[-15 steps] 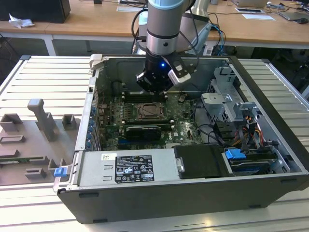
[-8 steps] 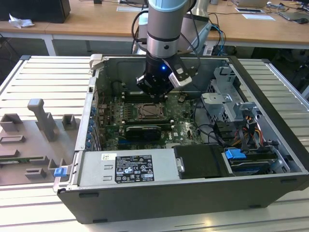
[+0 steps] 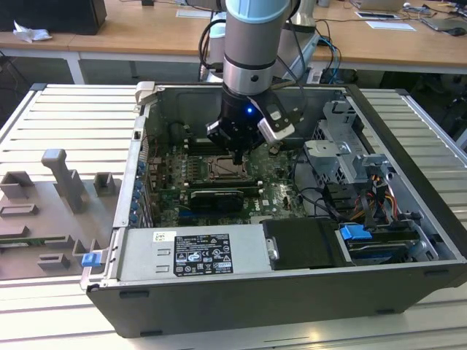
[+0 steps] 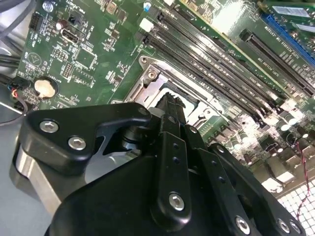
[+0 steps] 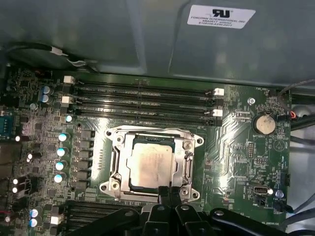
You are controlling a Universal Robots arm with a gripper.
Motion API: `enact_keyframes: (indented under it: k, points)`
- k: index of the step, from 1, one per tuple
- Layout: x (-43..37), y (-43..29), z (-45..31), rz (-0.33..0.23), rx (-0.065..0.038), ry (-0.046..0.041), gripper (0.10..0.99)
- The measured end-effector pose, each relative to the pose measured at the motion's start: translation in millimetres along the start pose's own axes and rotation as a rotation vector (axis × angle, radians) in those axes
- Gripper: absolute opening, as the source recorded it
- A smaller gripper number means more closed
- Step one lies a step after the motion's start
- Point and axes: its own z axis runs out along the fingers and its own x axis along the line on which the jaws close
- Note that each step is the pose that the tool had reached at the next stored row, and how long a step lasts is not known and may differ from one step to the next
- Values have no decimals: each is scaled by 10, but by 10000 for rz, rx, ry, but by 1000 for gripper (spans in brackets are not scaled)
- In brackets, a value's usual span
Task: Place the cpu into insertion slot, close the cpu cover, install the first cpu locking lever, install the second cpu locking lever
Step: 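Install the second cpu locking lever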
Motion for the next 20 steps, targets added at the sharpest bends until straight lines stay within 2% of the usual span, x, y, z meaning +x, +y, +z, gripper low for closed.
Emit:
enact_keyframes:
  k: [4, 6, 11, 12, 13, 14, 17, 20]
  points:
    - [8, -104, -7, 0, -5, -1, 106]
    - [10, -118, -7, 1, -9, 0, 106]
    - [18, -216, -10, 1, -44, 1, 106]
    - [20, -240, -9, 1, -80, -1, 106]
    - [26, -247, -8, 1, -301, -19, 106]
    - [29, -250, -7, 2, -568, -41, 106]
    - [45, -319, -5, 3, -623, -45, 106]
    - [100, -329, -2, 2, -679, -50, 106]
